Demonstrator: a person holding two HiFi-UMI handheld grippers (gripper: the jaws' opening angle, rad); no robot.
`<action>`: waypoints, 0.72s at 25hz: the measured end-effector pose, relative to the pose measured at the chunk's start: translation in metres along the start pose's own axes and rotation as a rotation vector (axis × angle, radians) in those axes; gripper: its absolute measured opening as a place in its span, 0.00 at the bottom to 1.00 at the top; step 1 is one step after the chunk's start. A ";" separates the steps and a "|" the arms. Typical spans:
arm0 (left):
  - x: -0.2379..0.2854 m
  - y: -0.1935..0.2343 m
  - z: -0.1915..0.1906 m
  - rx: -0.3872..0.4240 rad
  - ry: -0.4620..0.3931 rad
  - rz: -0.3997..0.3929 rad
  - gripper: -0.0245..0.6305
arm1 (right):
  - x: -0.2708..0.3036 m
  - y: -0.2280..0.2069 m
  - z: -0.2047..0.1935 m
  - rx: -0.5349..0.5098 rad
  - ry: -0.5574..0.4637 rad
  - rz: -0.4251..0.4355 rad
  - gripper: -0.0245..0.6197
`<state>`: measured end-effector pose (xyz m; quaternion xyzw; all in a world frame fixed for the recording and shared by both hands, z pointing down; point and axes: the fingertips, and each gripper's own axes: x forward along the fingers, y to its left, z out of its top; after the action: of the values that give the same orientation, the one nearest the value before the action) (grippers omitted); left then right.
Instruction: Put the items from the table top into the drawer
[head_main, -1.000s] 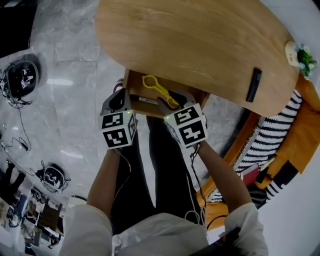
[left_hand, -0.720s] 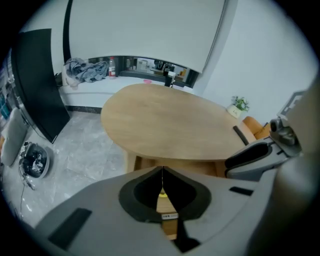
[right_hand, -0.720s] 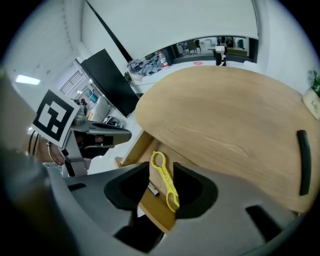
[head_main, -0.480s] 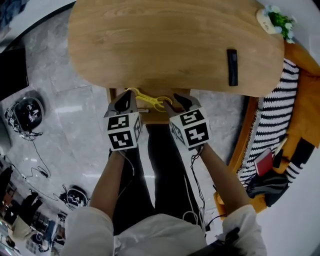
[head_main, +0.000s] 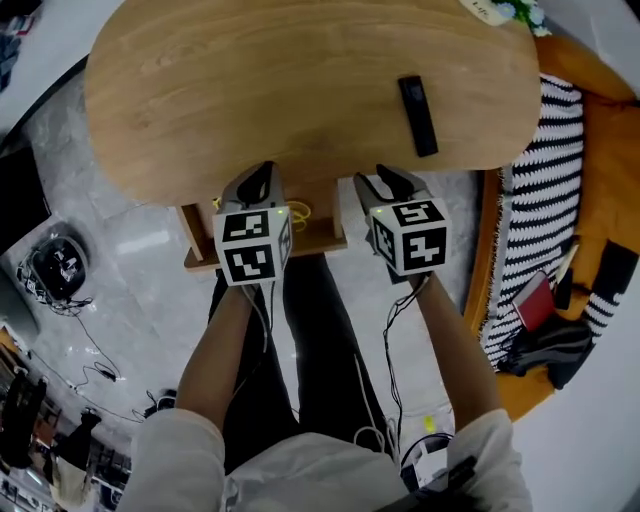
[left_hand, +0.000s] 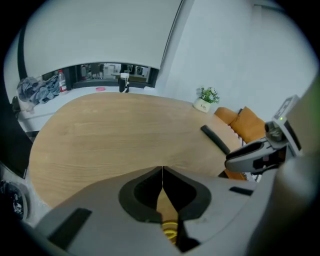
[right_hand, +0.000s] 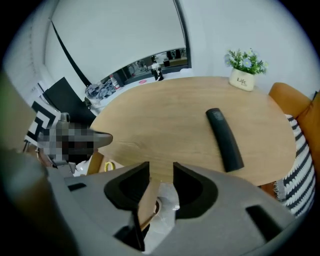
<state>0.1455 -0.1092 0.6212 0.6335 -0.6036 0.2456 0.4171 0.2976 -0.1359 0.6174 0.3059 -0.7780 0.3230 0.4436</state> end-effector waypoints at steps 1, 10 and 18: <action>0.006 -0.006 0.005 0.004 -0.002 -0.006 0.05 | -0.002 -0.011 0.004 0.007 -0.007 -0.014 0.26; 0.044 -0.036 0.044 0.027 -0.008 -0.031 0.05 | -0.006 -0.088 0.040 0.047 -0.047 -0.101 0.26; 0.073 -0.041 0.087 0.048 -0.034 -0.034 0.05 | 0.011 -0.126 0.073 0.044 -0.048 -0.140 0.30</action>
<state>0.1796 -0.2246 0.6250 0.6576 -0.5937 0.2424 0.3955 0.3533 -0.2701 0.6270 0.3768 -0.7578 0.3010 0.4395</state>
